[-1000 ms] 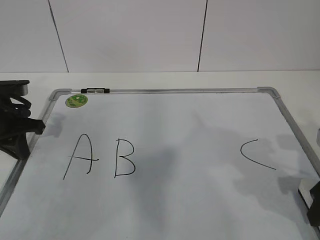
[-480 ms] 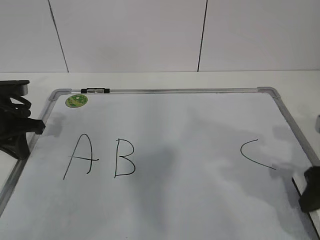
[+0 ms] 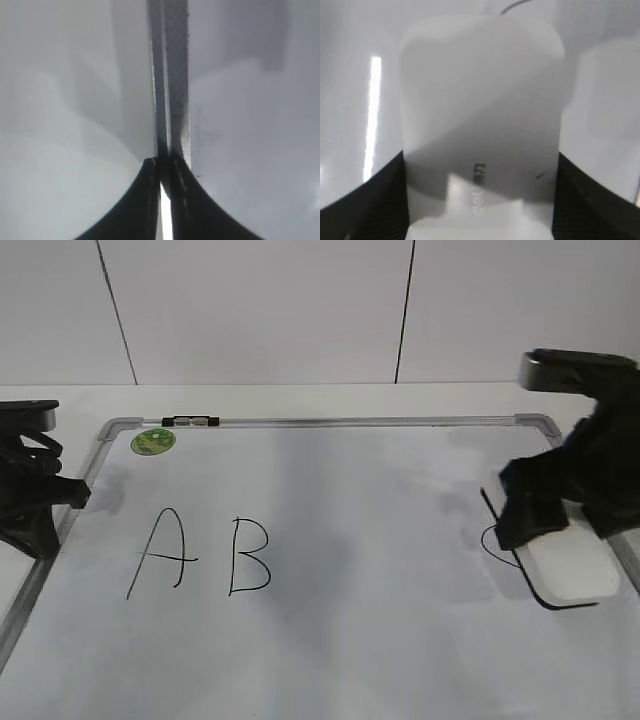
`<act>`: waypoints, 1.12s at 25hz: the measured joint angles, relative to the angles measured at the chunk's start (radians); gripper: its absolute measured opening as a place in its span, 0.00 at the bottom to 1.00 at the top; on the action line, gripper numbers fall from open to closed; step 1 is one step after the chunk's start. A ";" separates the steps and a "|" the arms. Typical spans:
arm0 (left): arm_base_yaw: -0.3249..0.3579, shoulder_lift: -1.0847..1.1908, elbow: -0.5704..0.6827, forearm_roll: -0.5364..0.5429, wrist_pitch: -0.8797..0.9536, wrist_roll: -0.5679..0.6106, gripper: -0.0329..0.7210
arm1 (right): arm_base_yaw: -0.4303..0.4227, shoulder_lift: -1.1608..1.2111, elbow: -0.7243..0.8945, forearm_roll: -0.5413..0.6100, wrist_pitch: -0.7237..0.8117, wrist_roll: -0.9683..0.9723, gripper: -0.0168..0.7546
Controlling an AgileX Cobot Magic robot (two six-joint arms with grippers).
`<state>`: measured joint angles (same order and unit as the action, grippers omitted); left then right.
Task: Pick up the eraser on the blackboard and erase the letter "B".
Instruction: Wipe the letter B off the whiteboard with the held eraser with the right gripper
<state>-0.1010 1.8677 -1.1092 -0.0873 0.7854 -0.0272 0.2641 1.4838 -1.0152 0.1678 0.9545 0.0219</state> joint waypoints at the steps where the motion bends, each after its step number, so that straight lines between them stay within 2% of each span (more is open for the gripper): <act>1: 0.000 0.000 0.000 0.000 0.000 0.000 0.07 | 0.027 0.027 -0.031 -0.015 0.007 0.019 0.72; 12: 0.000 0.000 0.000 0.000 0.000 0.000 0.07 | 0.271 0.402 -0.416 -0.125 0.094 0.166 0.72; 20: 0.000 0.000 0.000 0.000 0.001 0.000 0.07 | 0.382 0.599 -0.687 -0.132 0.185 0.191 0.72; 28: 0.000 0.000 0.000 0.000 0.001 0.000 0.07 | 0.427 0.728 -0.814 -0.126 0.189 0.191 0.72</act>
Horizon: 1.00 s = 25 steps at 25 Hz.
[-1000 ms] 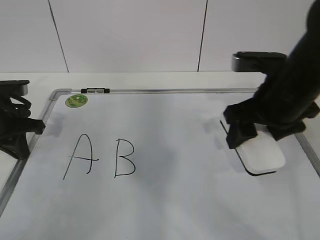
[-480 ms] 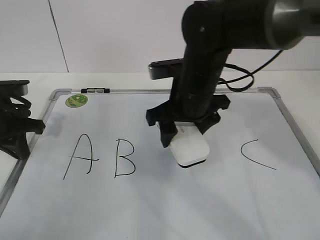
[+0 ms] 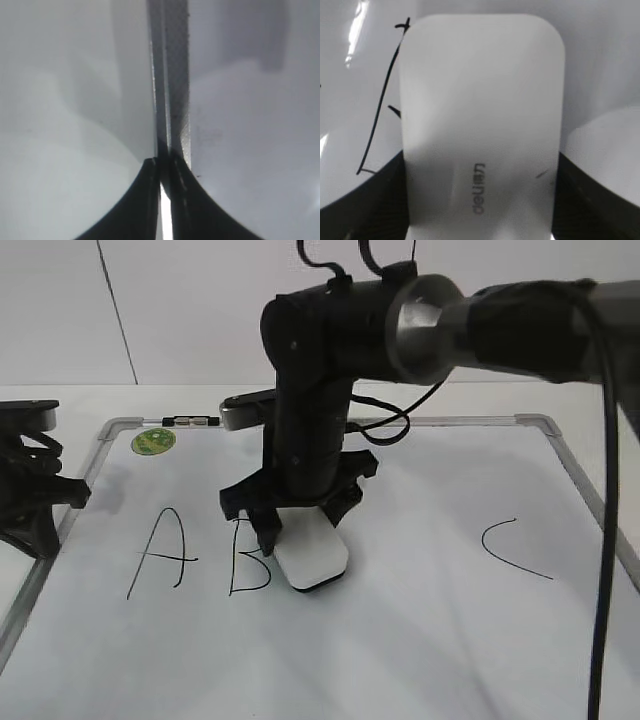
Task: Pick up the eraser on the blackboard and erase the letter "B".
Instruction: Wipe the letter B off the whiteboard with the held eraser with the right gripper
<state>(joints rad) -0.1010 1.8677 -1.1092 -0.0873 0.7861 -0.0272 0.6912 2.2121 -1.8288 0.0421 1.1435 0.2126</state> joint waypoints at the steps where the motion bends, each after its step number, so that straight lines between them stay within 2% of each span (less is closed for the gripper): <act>1: 0.000 0.000 0.000 0.000 0.000 0.000 0.07 | 0.001 0.010 -0.001 0.000 -0.008 0.000 0.72; 14: 0.000 0.000 0.000 0.002 -0.002 0.000 0.07 | 0.007 0.044 -0.012 0.016 -0.026 -0.014 0.72; 25: 0.000 0.000 0.000 0.003 -0.002 0.000 0.07 | 0.127 0.047 -0.018 -0.036 -0.039 -0.030 0.72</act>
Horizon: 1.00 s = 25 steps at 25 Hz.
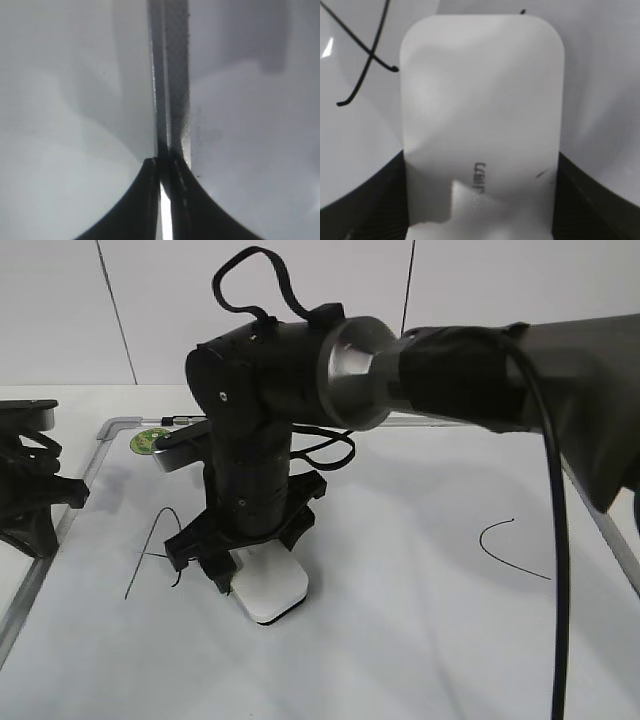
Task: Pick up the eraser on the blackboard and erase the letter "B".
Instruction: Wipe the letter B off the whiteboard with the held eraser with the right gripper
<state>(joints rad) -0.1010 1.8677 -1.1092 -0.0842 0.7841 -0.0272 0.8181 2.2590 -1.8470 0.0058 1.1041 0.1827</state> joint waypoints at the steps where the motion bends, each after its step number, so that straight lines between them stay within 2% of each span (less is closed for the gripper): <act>1: 0.000 0.000 0.000 0.000 0.000 0.000 0.07 | 0.006 0.002 0.000 -0.006 0.000 -0.002 0.72; 10: 0.000 0.000 0.000 0.000 -0.004 0.000 0.07 | 0.004 0.002 0.000 -0.086 0.004 0.084 0.72; 20: 0.000 0.000 0.000 0.000 -0.005 0.000 0.07 | -0.180 0.002 -0.002 -0.119 -0.002 0.104 0.72; 25: 0.000 0.000 0.000 0.000 -0.005 0.000 0.07 | -0.190 0.002 -0.003 -0.121 -0.008 0.102 0.72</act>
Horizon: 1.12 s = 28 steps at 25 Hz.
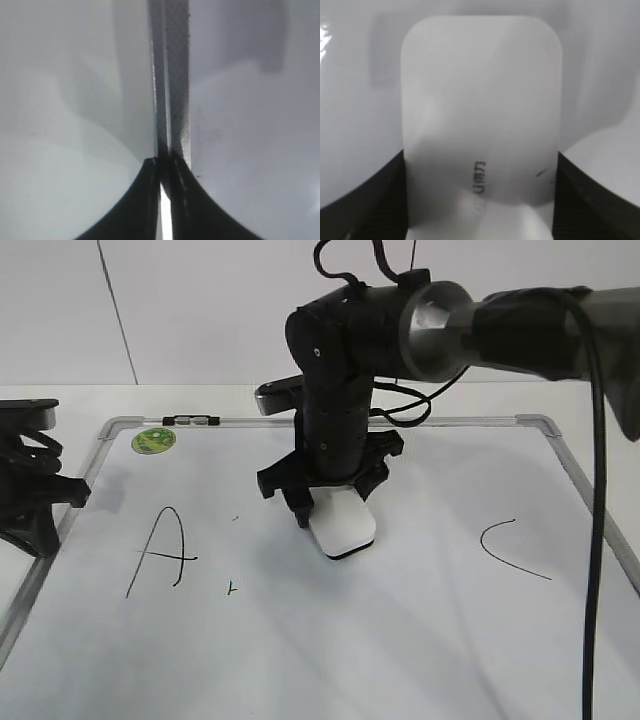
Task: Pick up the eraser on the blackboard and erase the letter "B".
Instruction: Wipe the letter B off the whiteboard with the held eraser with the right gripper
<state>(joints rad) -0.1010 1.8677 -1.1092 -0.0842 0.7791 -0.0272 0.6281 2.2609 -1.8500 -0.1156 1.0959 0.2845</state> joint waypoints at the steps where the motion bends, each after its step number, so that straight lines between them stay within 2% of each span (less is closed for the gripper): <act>1: 0.000 0.000 0.000 0.000 0.000 0.000 0.07 | 0.002 0.000 -0.002 0.003 -0.002 -0.008 0.72; 6: 0.000 0.000 0.000 0.000 0.000 0.000 0.07 | 0.022 0.024 -0.047 0.019 0.015 -0.073 0.72; 13: 0.000 0.000 0.000 0.000 0.000 0.000 0.07 | 0.083 0.105 -0.202 0.032 0.093 -0.105 0.72; 24: 0.000 0.000 0.000 0.000 0.000 0.000 0.07 | 0.173 0.120 -0.229 0.078 0.105 -0.113 0.72; 28: 0.000 0.000 0.000 0.000 0.000 0.000 0.07 | 0.175 0.121 -0.230 0.081 0.105 -0.113 0.72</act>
<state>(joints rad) -0.1010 1.8677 -1.1092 -0.0842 0.7791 -0.0272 0.8035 2.3815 -2.0798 -0.0349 1.2009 0.1714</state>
